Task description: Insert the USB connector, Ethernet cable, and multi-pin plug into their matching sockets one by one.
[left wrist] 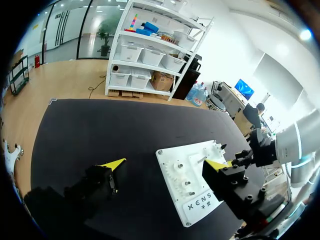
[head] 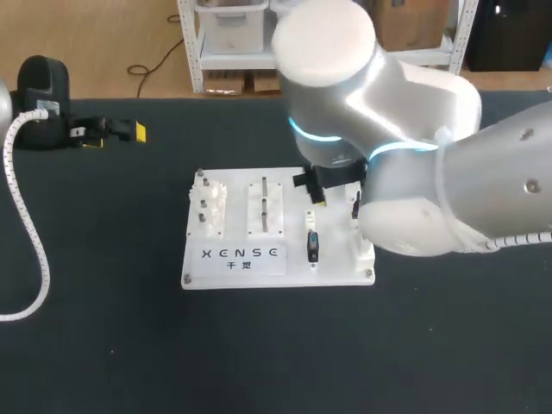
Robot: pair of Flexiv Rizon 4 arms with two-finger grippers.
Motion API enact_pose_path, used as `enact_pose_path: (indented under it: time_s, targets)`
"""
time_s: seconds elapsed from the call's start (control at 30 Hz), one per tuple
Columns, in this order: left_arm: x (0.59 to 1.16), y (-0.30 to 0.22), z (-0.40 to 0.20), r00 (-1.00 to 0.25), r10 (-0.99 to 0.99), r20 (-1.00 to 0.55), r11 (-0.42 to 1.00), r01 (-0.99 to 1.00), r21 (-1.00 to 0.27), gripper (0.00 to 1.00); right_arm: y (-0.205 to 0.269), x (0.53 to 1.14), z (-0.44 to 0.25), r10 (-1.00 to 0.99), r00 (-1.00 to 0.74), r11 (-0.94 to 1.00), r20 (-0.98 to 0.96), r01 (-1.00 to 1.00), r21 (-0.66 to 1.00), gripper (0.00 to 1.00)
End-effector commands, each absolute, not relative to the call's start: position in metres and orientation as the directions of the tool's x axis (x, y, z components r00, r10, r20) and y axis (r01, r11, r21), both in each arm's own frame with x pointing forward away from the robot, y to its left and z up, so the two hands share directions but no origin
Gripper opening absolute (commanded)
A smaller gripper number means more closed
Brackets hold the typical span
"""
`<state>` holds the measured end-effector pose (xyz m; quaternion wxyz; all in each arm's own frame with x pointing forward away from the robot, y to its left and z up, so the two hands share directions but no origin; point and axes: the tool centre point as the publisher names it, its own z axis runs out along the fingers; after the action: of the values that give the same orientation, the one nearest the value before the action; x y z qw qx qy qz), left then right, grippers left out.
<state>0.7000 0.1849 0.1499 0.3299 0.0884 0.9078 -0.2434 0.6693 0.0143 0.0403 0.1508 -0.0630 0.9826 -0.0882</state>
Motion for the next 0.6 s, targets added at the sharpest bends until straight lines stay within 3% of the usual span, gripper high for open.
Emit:
enact_pose_path:
  time_s: [0.03, 0.6]
  targets:
    - [0.700, 0.185, 0.150, -0.767, 0.000, -0.642, 0.866, 0.321, -0.384, 1.00, 0.020, 0.655, 0.050, -0.160, -0.931, 0.977, -0.327, -0.103, -0.185, 1.00]
    - [0.700, 0.185, 0.150, -0.767, 0.000, -0.642, 0.866, 0.321, -0.384, 1.00, 0.054, 0.624, 0.051, -0.227, -0.933, 0.969, -0.279, -0.186, -0.165, 1.00]
